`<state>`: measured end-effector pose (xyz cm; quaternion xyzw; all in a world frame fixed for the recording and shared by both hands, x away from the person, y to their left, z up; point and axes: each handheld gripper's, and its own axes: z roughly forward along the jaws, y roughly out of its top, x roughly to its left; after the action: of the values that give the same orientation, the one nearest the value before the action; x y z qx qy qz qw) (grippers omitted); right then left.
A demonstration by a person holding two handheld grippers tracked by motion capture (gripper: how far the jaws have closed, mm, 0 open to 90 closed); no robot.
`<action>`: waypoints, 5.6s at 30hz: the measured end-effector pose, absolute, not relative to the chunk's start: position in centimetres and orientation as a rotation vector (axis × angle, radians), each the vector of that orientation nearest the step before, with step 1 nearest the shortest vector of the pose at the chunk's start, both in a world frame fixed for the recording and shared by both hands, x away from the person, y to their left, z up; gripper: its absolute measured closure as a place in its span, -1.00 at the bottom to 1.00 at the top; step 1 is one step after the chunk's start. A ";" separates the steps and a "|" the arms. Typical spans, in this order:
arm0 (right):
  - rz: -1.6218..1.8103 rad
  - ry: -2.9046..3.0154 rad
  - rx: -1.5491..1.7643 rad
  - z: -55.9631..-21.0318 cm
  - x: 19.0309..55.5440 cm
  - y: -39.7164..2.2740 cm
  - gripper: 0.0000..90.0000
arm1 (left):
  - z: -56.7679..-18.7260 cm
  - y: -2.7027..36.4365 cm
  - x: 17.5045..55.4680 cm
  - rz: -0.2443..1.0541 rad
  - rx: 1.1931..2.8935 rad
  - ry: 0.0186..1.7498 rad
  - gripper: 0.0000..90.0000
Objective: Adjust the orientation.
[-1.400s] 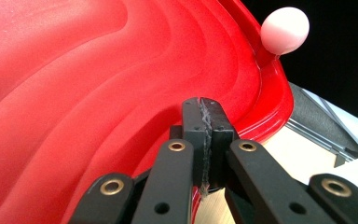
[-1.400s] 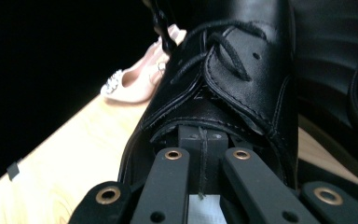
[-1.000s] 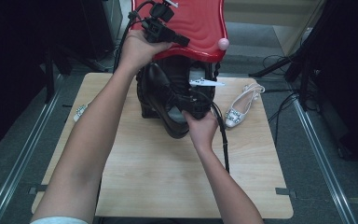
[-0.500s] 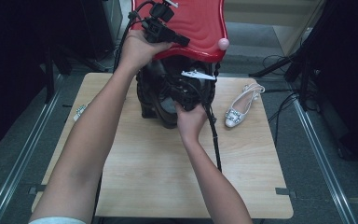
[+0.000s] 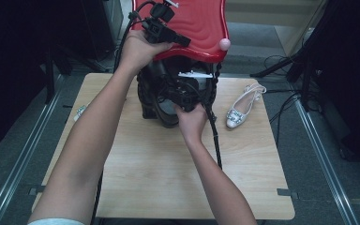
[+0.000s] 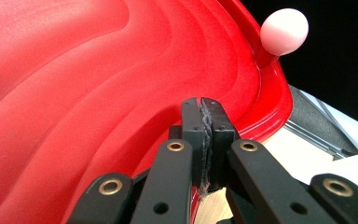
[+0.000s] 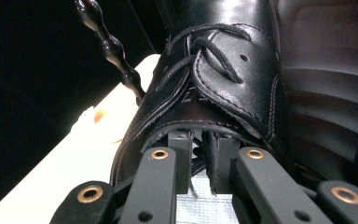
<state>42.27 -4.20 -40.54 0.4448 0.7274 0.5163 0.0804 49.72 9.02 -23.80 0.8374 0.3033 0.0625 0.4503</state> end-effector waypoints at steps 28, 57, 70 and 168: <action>1.567 2.393 1.106 -41.7 34.4 -11.3 1.00 | -23.8 9.0 49.8 0.157 2.074 0.752 0.98; 1.602 2.402 1.074 -43.2 35.6 -7.6 1.00 | -23.8 9.1 50.0 0.146 2.072 0.754 0.98; 1.623 2.309 1.106 -42.4 36.0 -9.0 1.00 | -23.8 9.1 50.0 0.136 2.073 0.755 0.98; 1.598 2.409 1.020 -44.9 32.7 -12.7 0.30 | -28.8 14.7 36.8 0.174 2.095 0.705 -0.07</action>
<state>32.67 -12.72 -44.88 0.3325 0.7853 0.5208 0.0382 36.83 14.71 -28.76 0.8456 0.2845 0.0704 0.4461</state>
